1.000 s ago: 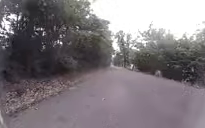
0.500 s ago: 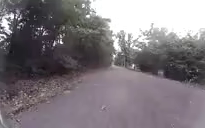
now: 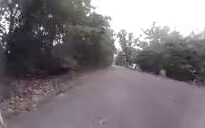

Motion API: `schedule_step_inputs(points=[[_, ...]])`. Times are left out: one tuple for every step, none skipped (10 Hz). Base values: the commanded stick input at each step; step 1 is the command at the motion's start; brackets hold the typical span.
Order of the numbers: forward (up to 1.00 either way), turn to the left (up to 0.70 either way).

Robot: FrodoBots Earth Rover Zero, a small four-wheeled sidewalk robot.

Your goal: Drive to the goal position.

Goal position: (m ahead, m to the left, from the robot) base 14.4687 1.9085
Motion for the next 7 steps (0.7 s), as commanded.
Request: schedule_step_inputs(points=[[0.7,0.0],[0.7,0.0],[0.7,0.0],[0.7,0.0],[0.7,0.0],[0.7,0.0],[0.7,0.0]])
